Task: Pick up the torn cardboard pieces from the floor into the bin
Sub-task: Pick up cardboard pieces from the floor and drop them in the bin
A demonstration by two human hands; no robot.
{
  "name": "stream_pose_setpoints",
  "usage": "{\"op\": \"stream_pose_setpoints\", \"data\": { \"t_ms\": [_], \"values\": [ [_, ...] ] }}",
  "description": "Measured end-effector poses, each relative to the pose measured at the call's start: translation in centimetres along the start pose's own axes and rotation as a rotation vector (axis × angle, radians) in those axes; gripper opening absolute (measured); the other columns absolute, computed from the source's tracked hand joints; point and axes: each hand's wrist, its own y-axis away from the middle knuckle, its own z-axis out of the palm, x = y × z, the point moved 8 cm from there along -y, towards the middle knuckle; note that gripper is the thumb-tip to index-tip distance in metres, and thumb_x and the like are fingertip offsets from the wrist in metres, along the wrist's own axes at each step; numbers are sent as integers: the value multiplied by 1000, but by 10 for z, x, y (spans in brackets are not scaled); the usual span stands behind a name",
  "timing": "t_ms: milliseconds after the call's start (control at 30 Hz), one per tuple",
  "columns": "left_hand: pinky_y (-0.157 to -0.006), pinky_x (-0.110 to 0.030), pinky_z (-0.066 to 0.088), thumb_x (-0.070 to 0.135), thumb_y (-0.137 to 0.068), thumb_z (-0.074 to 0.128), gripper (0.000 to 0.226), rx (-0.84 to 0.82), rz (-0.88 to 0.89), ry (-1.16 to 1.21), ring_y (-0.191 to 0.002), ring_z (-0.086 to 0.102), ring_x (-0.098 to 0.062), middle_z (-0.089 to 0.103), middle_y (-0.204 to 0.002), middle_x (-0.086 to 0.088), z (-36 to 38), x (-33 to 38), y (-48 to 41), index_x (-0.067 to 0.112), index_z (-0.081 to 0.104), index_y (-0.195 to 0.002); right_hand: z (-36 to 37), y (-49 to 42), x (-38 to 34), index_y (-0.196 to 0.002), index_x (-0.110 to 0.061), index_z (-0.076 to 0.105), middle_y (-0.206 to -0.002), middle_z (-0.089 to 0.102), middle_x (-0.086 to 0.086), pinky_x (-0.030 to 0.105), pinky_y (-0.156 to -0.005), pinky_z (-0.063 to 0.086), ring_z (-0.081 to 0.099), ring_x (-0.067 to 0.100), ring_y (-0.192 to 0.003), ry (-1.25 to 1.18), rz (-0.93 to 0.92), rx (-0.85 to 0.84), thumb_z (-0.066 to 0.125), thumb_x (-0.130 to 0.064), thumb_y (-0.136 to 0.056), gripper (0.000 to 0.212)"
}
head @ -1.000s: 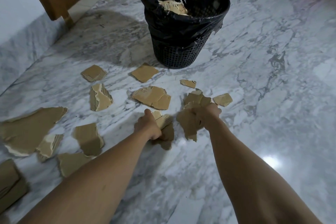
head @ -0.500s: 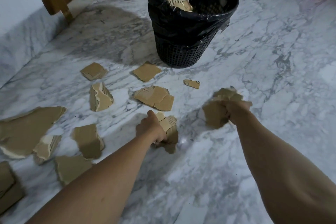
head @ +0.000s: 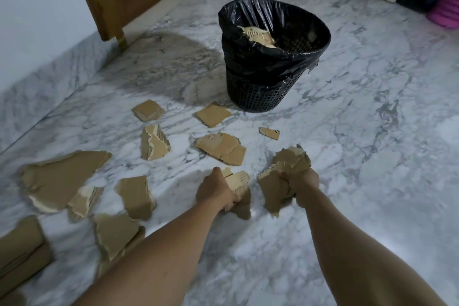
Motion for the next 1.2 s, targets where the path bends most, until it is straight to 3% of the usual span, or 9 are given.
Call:
{"op": "stream_pose_setpoints", "data": {
  "t_ms": [133,233,333,433,600,733,867,1000,1200],
  "values": [
    [-75,-31,54,22,-66,89,61,14,-71,246,-101,63,-26,64,-111,-7,-8,-6,13,9,57,-115,17,31,8,-93,-13,65,-92,69,9,43,-77,60,66,30,-89,-258,-65,-66,86,-4,-72,31],
    [-65,-27,56,16,-63,91,55,32,-102,496,-91,67,-23,70,-107,-10,-23,0,23,7,65,-110,7,51,-23,-95,-14,67,-95,70,13,41,-63,59,67,28,-86,-413,-262,-51,76,4,-72,30],
    [-58,-27,53,12,-67,88,48,65,-56,699,-83,65,-23,66,-95,-9,-53,29,27,6,61,-106,-20,68,-86,-103,-16,65,-96,70,10,47,-66,60,68,25,-85,-466,-468,51,66,-1,-71,36],
    [-63,-32,58,2,-80,74,22,128,30,829,-74,61,-22,63,-91,-10,-110,82,37,8,56,-91,-54,97,-169,-103,-23,62,-87,68,-10,29,-63,59,65,3,-76,-556,-702,155,71,0,-74,38],
    [-76,-24,45,-1,-86,61,36,450,266,901,-96,56,-20,56,-110,-4,-243,185,32,2,55,-121,-103,128,-302,-115,-14,56,-89,58,-19,11,-66,50,58,-6,-77,-640,-984,323,73,-10,-80,38],
    [-66,-30,46,25,-80,76,59,365,313,971,-101,58,-25,60,-121,-9,-291,269,6,8,47,-129,-87,97,-382,-119,-12,46,-99,56,-5,23,-71,51,56,10,-86,-330,-947,192,68,-22,-86,41],
    [-98,-45,47,50,-80,74,92,198,281,792,-125,49,-33,47,-143,-14,-278,291,-24,9,28,-148,-62,55,-377,-139,-6,38,-109,52,3,33,-74,45,55,20,-91,90,-780,71,79,-49,-81,83],
    [-95,-40,52,44,-82,76,84,353,313,583,-117,53,-29,49,-140,-12,-267,256,-35,8,33,-144,-45,35,-345,-133,-11,55,-113,66,7,27,-72,45,62,24,-98,130,-880,115,77,-48,-79,69],
    [-77,-31,47,41,-85,75,77,243,377,456,-110,57,-24,52,-137,-6,-242,218,-37,11,39,-147,-21,59,-323,-133,-9,57,-130,56,12,37,-94,49,56,28,-117,243,-1014,179,73,-29,-89,50]
  ]
}}
